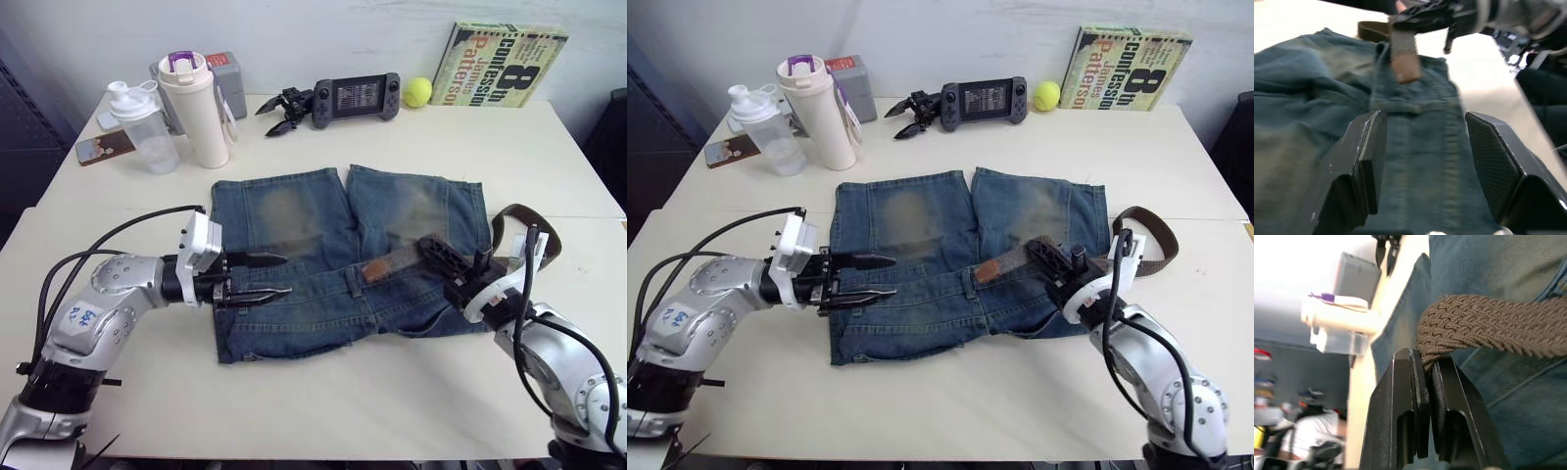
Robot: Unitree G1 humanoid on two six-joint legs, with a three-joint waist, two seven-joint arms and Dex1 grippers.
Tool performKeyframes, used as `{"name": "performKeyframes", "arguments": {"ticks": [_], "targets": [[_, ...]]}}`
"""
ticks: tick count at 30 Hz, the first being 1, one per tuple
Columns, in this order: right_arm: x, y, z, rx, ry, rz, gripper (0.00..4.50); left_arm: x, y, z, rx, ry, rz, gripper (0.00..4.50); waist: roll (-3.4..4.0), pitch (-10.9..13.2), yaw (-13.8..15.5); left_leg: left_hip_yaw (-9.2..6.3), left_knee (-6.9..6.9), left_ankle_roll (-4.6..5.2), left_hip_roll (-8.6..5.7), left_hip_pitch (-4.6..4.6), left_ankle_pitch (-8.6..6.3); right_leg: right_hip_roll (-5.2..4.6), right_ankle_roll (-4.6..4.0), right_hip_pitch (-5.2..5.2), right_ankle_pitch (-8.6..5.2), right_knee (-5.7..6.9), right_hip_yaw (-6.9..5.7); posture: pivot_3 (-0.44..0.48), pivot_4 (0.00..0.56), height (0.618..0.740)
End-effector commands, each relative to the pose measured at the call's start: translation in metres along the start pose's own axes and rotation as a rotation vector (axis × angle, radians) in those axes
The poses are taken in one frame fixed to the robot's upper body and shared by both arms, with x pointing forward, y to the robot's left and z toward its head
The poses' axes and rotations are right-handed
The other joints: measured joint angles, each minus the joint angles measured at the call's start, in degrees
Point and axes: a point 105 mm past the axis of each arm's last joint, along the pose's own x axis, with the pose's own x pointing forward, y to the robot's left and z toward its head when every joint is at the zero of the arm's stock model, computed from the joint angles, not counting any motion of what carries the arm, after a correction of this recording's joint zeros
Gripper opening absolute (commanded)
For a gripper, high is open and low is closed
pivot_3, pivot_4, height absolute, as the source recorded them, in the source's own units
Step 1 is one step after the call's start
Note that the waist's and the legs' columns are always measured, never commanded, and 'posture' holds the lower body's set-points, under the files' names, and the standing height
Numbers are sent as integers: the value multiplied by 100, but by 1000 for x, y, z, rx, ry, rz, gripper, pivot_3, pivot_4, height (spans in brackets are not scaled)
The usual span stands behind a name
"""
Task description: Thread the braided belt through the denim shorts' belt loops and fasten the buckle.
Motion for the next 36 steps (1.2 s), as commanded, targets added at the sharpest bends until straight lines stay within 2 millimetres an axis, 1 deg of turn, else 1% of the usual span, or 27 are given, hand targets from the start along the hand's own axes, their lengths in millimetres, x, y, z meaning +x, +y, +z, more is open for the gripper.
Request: {"name": "performKeyframes", "arguments": {"ticks": [1, 5, 7, 10, 17, 20, 24, 31, 34, 36], "targets": [[0, 0, -3, -64, 28, 36, 0, 2, -4, 11, 31, -22, 7, 2858, 0, 0, -2, 0, 0, 0, -3, 4, 0, 0, 0, 4, 0, -1, 1, 0, 150, 739], [4, -10, -8, -146, 34, 16, 0, 5, -4, 12, 29, -28, 20, 2858, 0, 0, -11, 1, -6, 0, -5, 5, 0, 2, 0, 4, 0, -8, 4, 0, 150, 739], [6, -13, -5, -170, 9, 16, 0, 4, -6, 10, 26, -19, 11, 2858, 0, 0, -12, 1, -9, 0, -5, 5, 0, 2, 0, 3, 0, -10, 5, 0, 150, 739], [7, -17, -5, -209, 3, 20, 0, 2, -9, 5, 30, 4, -1, 2858, 0, 0, -13, 2, -10, 0, -5, 4, 0, 2, 0, 2, 0, -12, 6, 0, 150, 739], [21, -17, -14, -172, 2, 42, 0, 2, -10, 2, 34, 19, 4, 2858, 0, 0, -24, 3, -10, -1, -5, 5, 0, 3, 0, 2, 0, -12, 8, 0, 150, 739], [25, -13, -17, -151, -6, 55, 0, 2, -9, 2, 34, 21, 12, 2858, 0, 0, -28, 3, -13, -1, -5, 4, 0, 3, 0, 1, 0, -14, 8, 0, 150, 739], [31, -12, -33, -169, 40, 45, 0, 3, -8, 1, 36, 21, 18, 2858, 1, 1, -38, 3, -13, -1, -5, 5, 0, 2, 0, 1, 0, -14, 8, 0, 150, 739], [38, -7, -59, -150, 119, 14, 0, 3, -4, 1, 57, 24, 31, 2858, 1, 1, -52, 3, -15, -1, -4, 5, 0, 3, 0, -2, 0, -13, 8, 0, 150, 739], [40, -13, -71, -128, 157, -44, 0, 4, -3, -2, 76, 39, 30, 2858, 1, 1, -57, 3, -16, -1, -3, 5, 0, 3, 0, -3, 0, -13, 9, 0, 150, 739], [41, -16, -79, -117, 184, -75, 0, 4, -2, -9, 134, 73, 19, 2858, 2, 1, -62, 4, -17, -1, -3, 5, 0, 3, 0, -3, 0, -13, 9, 0, 150, 739]]}}
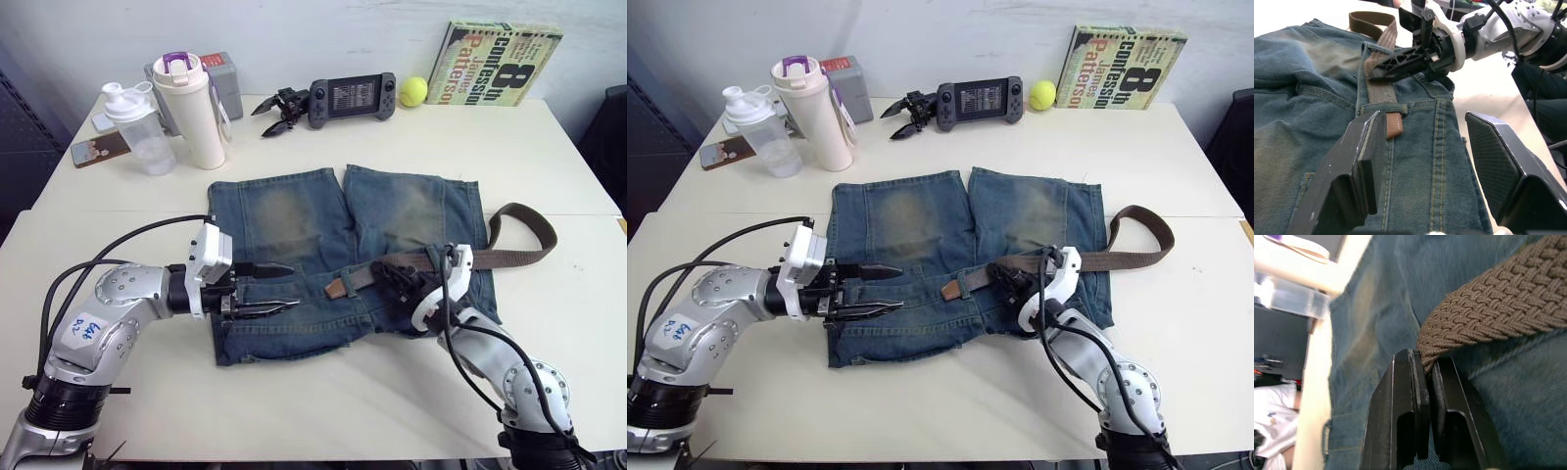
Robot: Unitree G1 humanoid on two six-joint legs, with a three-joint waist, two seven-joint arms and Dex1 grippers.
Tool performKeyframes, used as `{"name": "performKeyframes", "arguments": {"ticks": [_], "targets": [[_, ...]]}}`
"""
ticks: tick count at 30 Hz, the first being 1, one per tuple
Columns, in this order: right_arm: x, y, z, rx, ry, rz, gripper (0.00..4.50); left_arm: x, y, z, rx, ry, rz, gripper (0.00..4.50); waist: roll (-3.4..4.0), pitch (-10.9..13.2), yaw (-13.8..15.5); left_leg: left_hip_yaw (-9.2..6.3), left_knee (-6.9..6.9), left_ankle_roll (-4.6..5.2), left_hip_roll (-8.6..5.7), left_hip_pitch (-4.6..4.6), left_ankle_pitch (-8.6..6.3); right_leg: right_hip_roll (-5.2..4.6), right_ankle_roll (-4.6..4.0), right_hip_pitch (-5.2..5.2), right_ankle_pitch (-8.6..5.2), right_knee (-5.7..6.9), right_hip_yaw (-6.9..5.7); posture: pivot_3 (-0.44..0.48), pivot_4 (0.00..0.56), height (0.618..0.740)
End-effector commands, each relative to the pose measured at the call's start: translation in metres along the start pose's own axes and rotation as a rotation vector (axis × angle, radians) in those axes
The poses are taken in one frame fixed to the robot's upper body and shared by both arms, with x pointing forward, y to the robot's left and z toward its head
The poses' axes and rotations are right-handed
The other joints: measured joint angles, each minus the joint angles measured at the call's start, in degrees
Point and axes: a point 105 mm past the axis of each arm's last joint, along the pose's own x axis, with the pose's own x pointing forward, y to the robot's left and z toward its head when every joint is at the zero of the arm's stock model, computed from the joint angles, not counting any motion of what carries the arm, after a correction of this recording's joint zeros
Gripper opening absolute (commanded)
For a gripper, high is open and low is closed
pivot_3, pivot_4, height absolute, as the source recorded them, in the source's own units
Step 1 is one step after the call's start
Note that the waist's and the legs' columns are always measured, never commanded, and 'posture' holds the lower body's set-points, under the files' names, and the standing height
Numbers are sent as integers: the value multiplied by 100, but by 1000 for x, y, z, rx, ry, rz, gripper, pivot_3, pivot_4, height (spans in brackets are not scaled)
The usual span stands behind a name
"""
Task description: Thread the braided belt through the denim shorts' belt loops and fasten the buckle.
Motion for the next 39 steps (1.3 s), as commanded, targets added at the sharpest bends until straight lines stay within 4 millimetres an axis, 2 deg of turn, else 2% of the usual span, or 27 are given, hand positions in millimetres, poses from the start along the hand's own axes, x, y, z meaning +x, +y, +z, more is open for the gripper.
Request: {"name": "performKeyframes", "arguments": {"ticks": [1, 3, 7, 11, 15, 21, 23, 25, 29, 39], "targets": [[2, 10, -16, 8, 61, 13, 0, 1, 3, -3, 131, 28, -11, 2858, 0, 0, -1, 0, -1, 0, 0, 1, 0, 1, 0, 0, 0, 0, 1, 0, 150, 739], [3, 11, -22, 40, 87, 9, 0, 4, 10, -9, 248, 62, -13, 2858, 0, 0, 6, 1, -1, -1, -1, 2, 1, 1, 0, -1, 0, -1, 1, 0, 150, 739], [4, 8, -32, 80, 129, -13, 0, 20, 26, -15, 609, 112, -35, 2858, 0, 0, 16, 5, -1, -2, -1, 3, 1, 2, 0, -1, 0, 0, 0, 0, 150, 739], [6, 10, -29, 99, 124, -4, 0, 39, 29, -10, 790, 38, -68, 2858, -1, -1, -9, 16, -3, -1, 0, 3, 1, 2, 0, -7, 0, 2, 7, 0, 150, 739], [7, 11, -26, 103, 113, -1, 0, 47, 21, -14, 824, -12, -124, 2858, -1, -1, -27, 23, -5, -1, 8, 2, 1, 8, 0, -16, 0, 12, 17, 0, 150, 739], [5, 10, -23, 110, 98, -3, 0, 43, 19, -24, 813, 13, -179, 2858, -2, -1, -15, 24, -3, -1, 11, 2, 1, 7, 0, -18, 0, 18, 17, 0, 150, 739], [5, 10, -22, 114, 93, -2, 0, 38, 24, -22, 784, 29, -188, 2858, -2, -1, -10, 23, -3, -1, 11, 1, 1, 7, 0, -18, 0, 18, 16, 0, 150, 739], [6, 11, -21, 111, 90, -1, 0, 37, 31, -28, 835, 77, -191, 2858, -2, -1, -7, 22, -2, -1, 11, 1, 1, 7, 0, -18, 0, 20, 14, 0, 150, 739], [7, 13, -21, 121, 82, 8, 0, 46, 40, -26, 891, 71, -142, 2858, -1, -1, -6, 22, -1, -1, 10, 1, 1, 7, 0, -18, 0, 20, 15, 0, 150, 739], [6, 14, -20, 124, 70, 8, 0, 54, 40, -22, 930, 40, -125, 2858, -2, -1, -9, 21, -1, -1, 13, -1, 1, 7, 0, -19, 0, 23, 13, 0, 150, 739]]}}
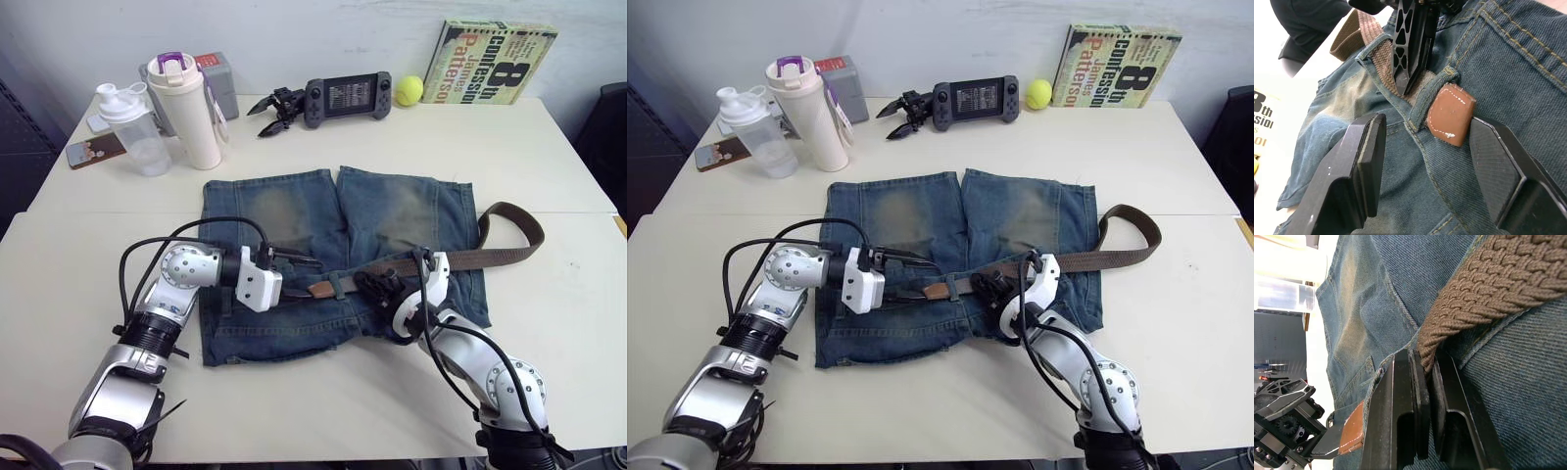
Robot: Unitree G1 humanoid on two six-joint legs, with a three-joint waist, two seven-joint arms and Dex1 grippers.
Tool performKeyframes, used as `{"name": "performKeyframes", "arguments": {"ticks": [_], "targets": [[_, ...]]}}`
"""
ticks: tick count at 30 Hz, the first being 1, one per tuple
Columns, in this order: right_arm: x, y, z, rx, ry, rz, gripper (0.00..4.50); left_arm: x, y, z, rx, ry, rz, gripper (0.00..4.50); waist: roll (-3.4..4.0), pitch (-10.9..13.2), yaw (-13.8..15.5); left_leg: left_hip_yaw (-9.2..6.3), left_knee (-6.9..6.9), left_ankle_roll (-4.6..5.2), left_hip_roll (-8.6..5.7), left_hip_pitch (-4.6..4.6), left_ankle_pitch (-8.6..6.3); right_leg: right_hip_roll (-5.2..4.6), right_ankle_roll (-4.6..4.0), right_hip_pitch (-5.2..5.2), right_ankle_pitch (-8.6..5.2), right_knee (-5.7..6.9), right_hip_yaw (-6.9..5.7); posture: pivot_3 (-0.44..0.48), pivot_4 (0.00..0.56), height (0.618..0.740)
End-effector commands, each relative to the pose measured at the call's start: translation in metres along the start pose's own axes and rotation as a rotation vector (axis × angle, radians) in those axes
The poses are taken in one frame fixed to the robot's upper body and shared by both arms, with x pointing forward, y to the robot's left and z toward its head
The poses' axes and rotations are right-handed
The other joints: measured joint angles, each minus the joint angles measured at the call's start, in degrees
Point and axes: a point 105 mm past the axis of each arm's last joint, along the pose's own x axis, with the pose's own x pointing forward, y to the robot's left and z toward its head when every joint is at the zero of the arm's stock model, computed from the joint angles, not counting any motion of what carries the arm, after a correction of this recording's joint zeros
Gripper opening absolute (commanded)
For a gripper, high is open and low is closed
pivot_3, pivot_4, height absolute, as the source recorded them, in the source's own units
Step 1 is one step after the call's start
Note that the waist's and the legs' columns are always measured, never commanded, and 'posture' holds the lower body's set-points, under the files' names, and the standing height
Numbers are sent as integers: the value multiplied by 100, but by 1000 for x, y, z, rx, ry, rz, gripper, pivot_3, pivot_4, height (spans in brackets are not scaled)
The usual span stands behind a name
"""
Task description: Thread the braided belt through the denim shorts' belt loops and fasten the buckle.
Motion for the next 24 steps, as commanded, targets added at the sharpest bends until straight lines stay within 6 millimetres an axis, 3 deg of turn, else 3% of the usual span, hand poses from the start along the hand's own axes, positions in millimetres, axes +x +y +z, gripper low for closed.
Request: {"name": "performKeyframes", "arguments": {"ticks": [1, 2, 5, 9, 10, 19, 24], "targets": [[-2, 6, -5, 9, 9, 27, 0, 3, 8, 8, 36, -30, 35, 2858, 0, 0, 2, 0, 0, 0, 0, 0, 0, 0, 0, 0, 0, 0, 0, 0, 150, 739], [-2, 6, -5, 10, 9, 28, 0, 3, 8, 9, 40, -34, 36, 2858, 0, 0, 2, 0, 0, 0, 0, 0, 0, 0, 0, 0, 0, 1, 0, 0, 150, 739], [-1, 6, -6, 13, 12, 30, 0, 3, 2, 10, 41, -40, 4, 2073, 0, 0, 1, 0, 0, 0, 0, 0, 0, 0, 0, 0, 0, 0, 0, 0, 150, 739], [-1, 7, -7, 15, 13, 30, 0, 5, -6, 11, 47, -45, -32, 278, 0, 0, -1, 0, 0, 0, 0, 0, 0, 0, 0, 0, 0, 1, 0, 0, 150, 739], [-1, 7, -7, 15, 13, 30, 0, 6, -7, 11, 47, -48, -39, 54, 0, 0, -1, 0, 0, 0, 0, 0, 0, 0, 0, 0, 0, 0, 0, 0, 150, 739], [-9, 12, 3, 16, -22, 38, 0, 10, -12, 11, 54, -37, -60, 54, 0, 0, 8, 0, 0, 0, 0, 0, 0, -1, 0, 0, 0, 0, 0, 0, 150, 739], [-41, 32, 28, -6, -105, 132, 2009, 11, -7, 13, 61, -38, -58, 0, 0, 0, 25, -1, 0, 0, -3, -7, 0, -5, 0, 0, 0, -4, -3, 0, 150, 739]]}}
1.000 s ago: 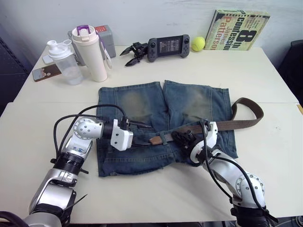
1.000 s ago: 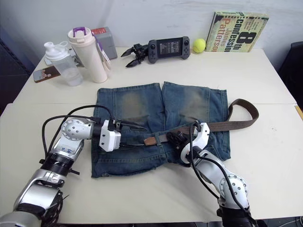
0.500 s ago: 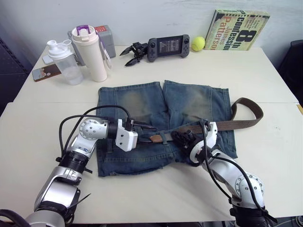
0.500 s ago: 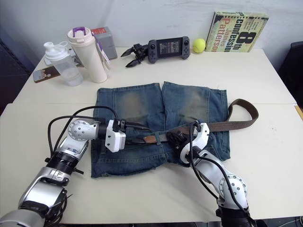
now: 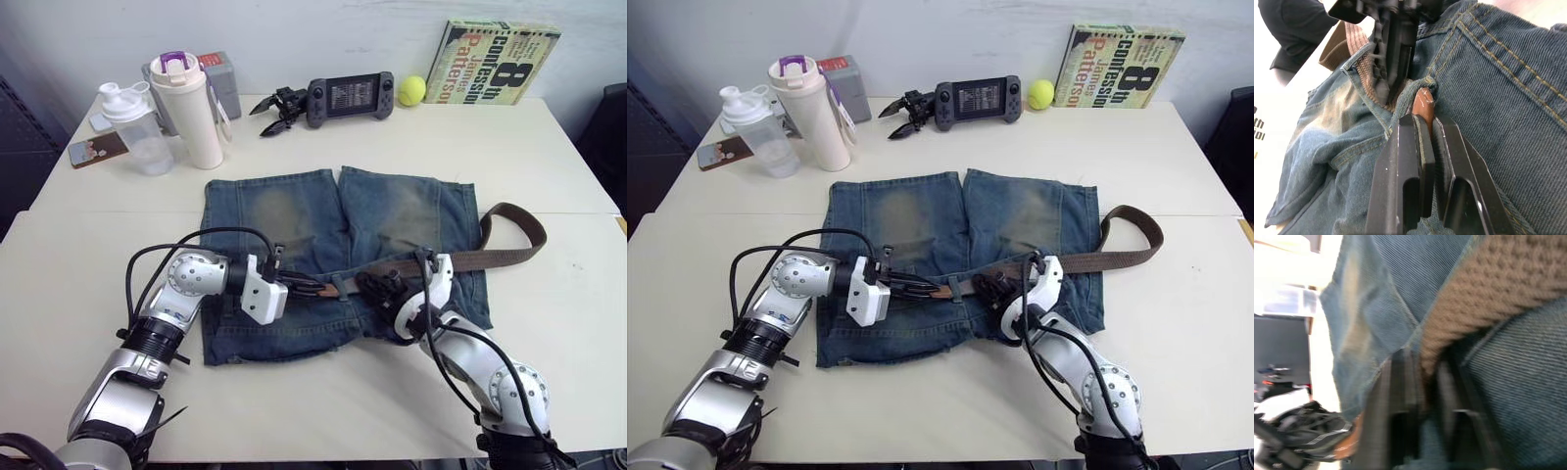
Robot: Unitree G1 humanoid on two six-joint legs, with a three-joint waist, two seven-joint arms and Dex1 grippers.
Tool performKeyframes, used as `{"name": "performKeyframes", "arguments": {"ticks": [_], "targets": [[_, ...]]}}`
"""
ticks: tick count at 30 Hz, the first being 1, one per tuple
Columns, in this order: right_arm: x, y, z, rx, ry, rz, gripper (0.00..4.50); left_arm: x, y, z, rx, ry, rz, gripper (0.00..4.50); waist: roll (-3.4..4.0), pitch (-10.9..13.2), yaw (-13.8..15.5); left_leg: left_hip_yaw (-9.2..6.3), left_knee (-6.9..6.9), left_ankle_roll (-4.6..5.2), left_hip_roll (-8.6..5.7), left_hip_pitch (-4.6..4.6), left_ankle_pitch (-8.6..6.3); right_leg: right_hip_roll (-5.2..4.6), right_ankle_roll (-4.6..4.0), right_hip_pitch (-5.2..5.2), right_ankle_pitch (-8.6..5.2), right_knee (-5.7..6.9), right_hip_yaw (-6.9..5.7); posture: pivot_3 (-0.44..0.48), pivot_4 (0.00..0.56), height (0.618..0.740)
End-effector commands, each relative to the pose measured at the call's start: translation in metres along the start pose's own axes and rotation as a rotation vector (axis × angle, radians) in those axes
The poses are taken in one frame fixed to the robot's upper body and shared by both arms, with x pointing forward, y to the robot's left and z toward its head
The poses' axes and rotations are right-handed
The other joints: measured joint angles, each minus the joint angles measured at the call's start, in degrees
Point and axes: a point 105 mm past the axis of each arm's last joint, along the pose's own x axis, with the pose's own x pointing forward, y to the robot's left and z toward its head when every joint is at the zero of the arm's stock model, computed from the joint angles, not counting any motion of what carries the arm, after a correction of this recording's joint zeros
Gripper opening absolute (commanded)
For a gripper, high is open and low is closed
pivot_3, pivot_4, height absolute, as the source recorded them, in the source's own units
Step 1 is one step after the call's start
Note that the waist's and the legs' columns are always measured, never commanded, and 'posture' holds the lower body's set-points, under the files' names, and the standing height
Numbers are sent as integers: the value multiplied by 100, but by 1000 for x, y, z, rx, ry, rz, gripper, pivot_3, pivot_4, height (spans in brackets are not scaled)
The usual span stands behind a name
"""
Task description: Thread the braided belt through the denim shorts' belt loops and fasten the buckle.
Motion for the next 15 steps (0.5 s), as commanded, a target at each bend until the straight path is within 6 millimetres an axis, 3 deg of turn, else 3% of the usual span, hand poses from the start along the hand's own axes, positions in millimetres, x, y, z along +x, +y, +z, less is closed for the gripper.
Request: {"name": "performKeyframes", "arguments": {"ticks": [1, 3, 5, 8, 15], "targets": [[-25, 26, 17, -79, -44, 103, 2482, 2, 4, 5, 38, -6, -9, 0, 0, 0, 11, -1, 0, 1, -3, -1, 0, -4, 0, 1, 0, -1, -2, 0, 150, 739], [-46, 33, 24, -384, -19, 125, 3323, 2, 6, 6, 37, -9, -7, 0, 3, 2, 12, -3, 3, 1, -5, -3, -1, -5, 0, 1, 0, -5, -3, 0, 150, 739], [-68, 45, 15, -735, 65, 174, 4019, 2, 8, 7, 32, -11, -2, 0, 25, 14, 44, -1, 1, 8, -21, -7, -1, -18, 0, 2, 0, -10, 0, 0, 150, 739], [-85, 48, -7, -1096, 213, 226, 4019, 1, 10, 7, 31, -9, 0, 0, 23, 13, 54, -9, -6, 14, -20, -5, 3, -11, 0, 4, 0, -18, -5, 0, 150, 739], [-87, -8, -19, -1770, 495, 97, 4019, 1, 12, 6, 29, -6, 6, 0, 15, 10, 82, -10, 2, 14, -27, 3, 3, -3, 1, 17, 1, -30, 9, 0, 150, 739]]}}
